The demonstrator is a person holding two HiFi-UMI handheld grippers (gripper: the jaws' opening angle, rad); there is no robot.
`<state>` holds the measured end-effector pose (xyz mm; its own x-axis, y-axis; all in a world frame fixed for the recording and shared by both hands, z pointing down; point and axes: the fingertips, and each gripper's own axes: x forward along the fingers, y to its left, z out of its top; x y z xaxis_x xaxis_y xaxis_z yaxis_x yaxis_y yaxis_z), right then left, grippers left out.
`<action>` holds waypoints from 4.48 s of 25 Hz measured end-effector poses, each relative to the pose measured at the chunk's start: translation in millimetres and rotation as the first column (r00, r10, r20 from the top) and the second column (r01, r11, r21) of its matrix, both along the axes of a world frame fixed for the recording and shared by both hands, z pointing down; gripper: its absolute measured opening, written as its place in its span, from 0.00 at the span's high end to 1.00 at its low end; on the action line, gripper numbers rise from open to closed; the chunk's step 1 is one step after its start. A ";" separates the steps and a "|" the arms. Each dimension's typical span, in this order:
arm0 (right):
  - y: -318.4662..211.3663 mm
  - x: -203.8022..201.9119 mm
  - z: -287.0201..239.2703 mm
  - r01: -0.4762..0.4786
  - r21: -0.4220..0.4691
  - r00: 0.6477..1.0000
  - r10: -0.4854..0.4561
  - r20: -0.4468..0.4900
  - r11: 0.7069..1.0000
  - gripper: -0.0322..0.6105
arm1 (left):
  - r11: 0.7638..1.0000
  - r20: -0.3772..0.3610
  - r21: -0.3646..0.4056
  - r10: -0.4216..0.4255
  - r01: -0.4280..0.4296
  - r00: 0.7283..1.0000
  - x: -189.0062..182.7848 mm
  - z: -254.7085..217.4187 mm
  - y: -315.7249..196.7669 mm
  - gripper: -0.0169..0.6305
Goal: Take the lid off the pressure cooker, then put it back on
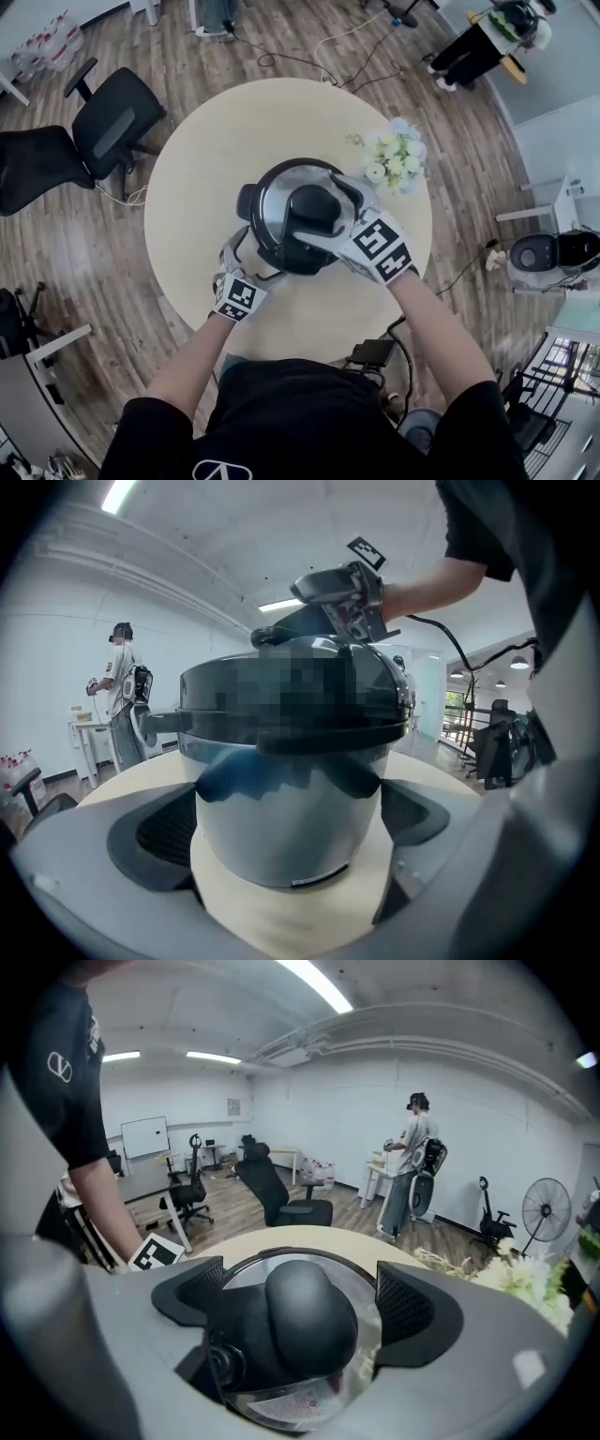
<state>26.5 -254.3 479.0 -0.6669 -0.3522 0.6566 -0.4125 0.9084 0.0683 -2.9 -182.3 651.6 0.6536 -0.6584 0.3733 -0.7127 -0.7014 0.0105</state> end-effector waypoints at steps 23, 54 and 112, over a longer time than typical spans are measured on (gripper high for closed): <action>-5.1 -15.2 51.9 0.155 -0.201 0.953 -0.200 -0.228 0.967 0.46 | 1.000 -0.002 -0.006 -0.002 0.002 1.000 0.1 4.4 0.1 0.06; -27.1 -2.2 49.9 -0.352 -0.104 0.928 0.333 -0.166 0.930 0.46 | 1.000 0.017 -0.013 -0.003 0.003 1.000 4.7 9.2 2.8 0.06; 100.3 178.2 -41.2 -0.539 -0.215 0.837 0.491 -0.239 0.814 0.48 | 1.000 0.024 0.004 -0.004 0.004 1.000 4.2 2.6 1.2 0.06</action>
